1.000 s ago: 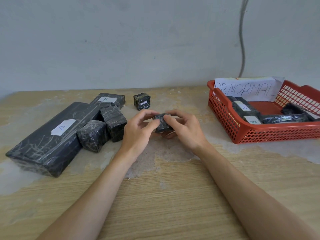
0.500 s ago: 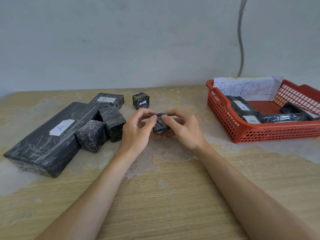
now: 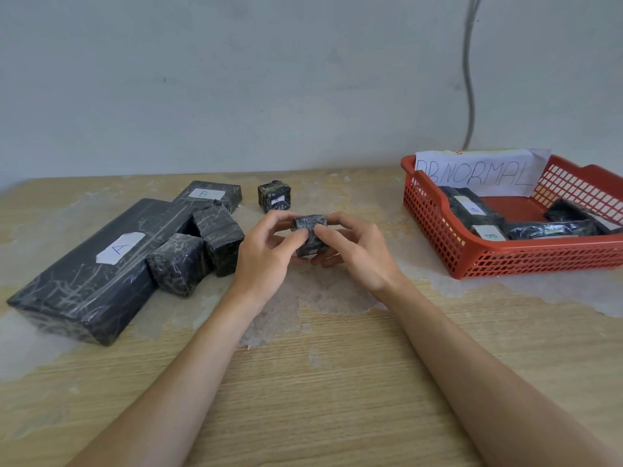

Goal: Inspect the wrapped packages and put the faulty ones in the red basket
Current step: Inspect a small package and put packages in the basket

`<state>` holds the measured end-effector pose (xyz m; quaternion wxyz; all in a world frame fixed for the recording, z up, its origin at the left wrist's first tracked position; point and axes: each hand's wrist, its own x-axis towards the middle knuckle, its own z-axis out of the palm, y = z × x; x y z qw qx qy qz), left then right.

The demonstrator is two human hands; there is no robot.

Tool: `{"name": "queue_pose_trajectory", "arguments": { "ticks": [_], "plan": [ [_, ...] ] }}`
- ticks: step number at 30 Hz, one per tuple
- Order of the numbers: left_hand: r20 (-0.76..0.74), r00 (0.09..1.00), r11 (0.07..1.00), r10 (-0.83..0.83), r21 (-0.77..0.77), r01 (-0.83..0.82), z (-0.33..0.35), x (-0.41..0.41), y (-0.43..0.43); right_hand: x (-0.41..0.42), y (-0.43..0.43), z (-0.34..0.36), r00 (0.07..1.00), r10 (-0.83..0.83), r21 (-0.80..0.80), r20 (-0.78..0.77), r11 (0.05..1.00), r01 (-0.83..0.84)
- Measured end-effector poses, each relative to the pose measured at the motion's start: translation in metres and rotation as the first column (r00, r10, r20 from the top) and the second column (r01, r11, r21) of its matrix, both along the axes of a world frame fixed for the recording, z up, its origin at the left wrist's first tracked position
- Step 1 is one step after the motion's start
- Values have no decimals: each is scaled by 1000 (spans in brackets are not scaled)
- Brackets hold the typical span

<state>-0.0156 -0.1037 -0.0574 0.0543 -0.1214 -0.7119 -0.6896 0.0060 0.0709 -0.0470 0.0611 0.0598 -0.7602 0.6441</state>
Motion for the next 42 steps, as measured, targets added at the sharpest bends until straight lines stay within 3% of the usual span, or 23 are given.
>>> {"name": "queue_pose_trajectory", "arguments": {
  "ticks": [6, 10, 13, 16, 18, 24, 28, 32, 42],
  "plan": [
    [142, 990, 992, -20, 124, 2, 7, 3, 1, -4, 2, -2, 997, -18, 65, -77, 998, 23],
    [216, 972, 989, -98, 129, 71, 7, 3, 0, -3, 4, -4, 987, 78, 74, -142, 995, -68],
    [121, 990, 989, -75, 138, 58, 7, 5, 1, -3, 6, 1, 994, 69, 44, -83, 997, -65],
    [-64, 997, 999, -41, -2, 41, 2, 5, -1, -5, 9, 6, 999, 22, -82, 43, 997, -18],
    [-109, 992, 996, -69, -64, 62, -1, 4, -1, -3, 6, 7, 993, 42, -122, 112, 992, -28],
    [-53, 989, 987, -135, 84, 139, 2, 2, -3, -3, 1, 6, 997, -16, -159, 70, 987, 27],
    [-128, 992, 1000, -22, -18, 19, 0, 1, -1, -2, -2, 2, 998, -16, -125, 62, 992, 23],
    [-112, 993, 1000, -20, -12, 19, -2, 0, 0, -3, -1, 2, 997, -54, -99, 64, 993, 60],
    [-91, 995, 1000, -28, -5, 28, 0, -3, -6, -1, -2, 0, 998, 34, -92, 50, 995, -29]
  ]
}}
